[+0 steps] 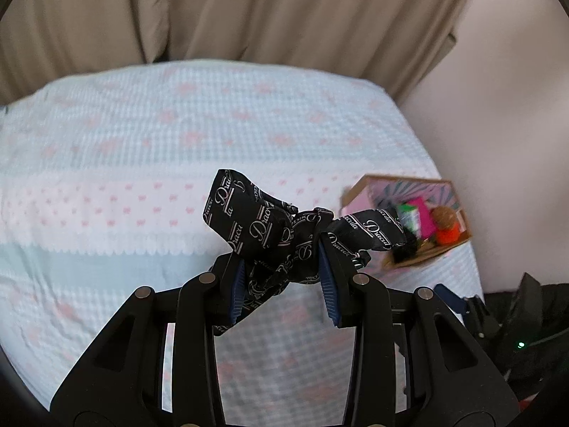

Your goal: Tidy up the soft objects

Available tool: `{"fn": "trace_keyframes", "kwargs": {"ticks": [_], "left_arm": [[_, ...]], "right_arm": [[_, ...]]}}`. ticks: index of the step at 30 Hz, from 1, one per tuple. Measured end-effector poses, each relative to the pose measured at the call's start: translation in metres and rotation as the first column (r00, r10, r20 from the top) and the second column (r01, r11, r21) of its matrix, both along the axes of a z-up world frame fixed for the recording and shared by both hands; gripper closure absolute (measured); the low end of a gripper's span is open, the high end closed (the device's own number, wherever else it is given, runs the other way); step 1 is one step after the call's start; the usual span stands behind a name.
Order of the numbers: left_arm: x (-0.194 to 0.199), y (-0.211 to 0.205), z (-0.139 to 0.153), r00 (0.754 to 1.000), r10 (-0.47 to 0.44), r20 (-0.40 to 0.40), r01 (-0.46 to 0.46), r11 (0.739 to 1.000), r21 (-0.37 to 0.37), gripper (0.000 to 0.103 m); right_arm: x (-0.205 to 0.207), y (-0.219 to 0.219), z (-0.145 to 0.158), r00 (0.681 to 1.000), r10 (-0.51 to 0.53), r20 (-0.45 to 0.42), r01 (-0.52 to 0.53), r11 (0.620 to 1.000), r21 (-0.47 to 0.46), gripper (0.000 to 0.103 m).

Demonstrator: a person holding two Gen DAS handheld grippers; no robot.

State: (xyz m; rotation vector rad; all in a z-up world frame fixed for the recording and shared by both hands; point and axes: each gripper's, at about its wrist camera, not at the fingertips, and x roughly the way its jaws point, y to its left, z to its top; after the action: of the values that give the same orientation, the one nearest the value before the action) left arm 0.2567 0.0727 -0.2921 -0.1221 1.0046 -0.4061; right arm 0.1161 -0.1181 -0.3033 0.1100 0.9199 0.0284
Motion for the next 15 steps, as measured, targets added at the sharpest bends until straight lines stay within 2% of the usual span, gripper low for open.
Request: {"fn": "trace_keyframes", "kwargs": {"ticks": [3, 7, 10, 12, 14, 15], "left_arm": [[-0.003, 0.009, -0.032, 1.0, 0.012, -0.016, -0.012, 1.0, 0.008, 0.07], [-0.005, 0.019, -0.069, 0.999, 0.017, -0.032, -0.016, 1.0, 0.013, 0.07], [-0.004, 0.024, -0.092, 0.999, 0.007, -0.038, -0.006, 0.999, 0.031, 0.07], [-0.003, 0.027, -0.104, 0.999, 0.004, -0.047, -0.002, 0.999, 0.037, 0.07], [-0.001, 0.031, -0.114, 0.999, 0.006, -0.054, -0.004, 1.0, 0.03, 0.07], [0.0, 0.032, -0.118, 0.998, 0.006, -0.057, -0.004, 1.0, 0.027, 0.07]], "right_arm": [[0.008, 0.006, -0.047, 0.999, -0.003, -0.054, 0.002, 1.0, -0.008, 0.007], [0.022, 0.008, -0.099, 0.998, -0.054, -0.034, 0.052, 0.997, -0.049, 0.007], [0.038, 0.004, -0.133, 0.995, -0.084, -0.045, 0.083, 0.996, -0.029, 0.008], [0.046, 0.003, -0.15, 0.995, -0.094, -0.047, 0.092, 0.995, -0.038, 0.017], [0.054, 0.004, -0.162, 0.993, -0.098, -0.063, 0.095, 0.994, -0.059, 0.035], [0.056, 0.004, -0.167, 0.992, -0.101, -0.072, 0.096, 0.993, -0.067, 0.039]]}}
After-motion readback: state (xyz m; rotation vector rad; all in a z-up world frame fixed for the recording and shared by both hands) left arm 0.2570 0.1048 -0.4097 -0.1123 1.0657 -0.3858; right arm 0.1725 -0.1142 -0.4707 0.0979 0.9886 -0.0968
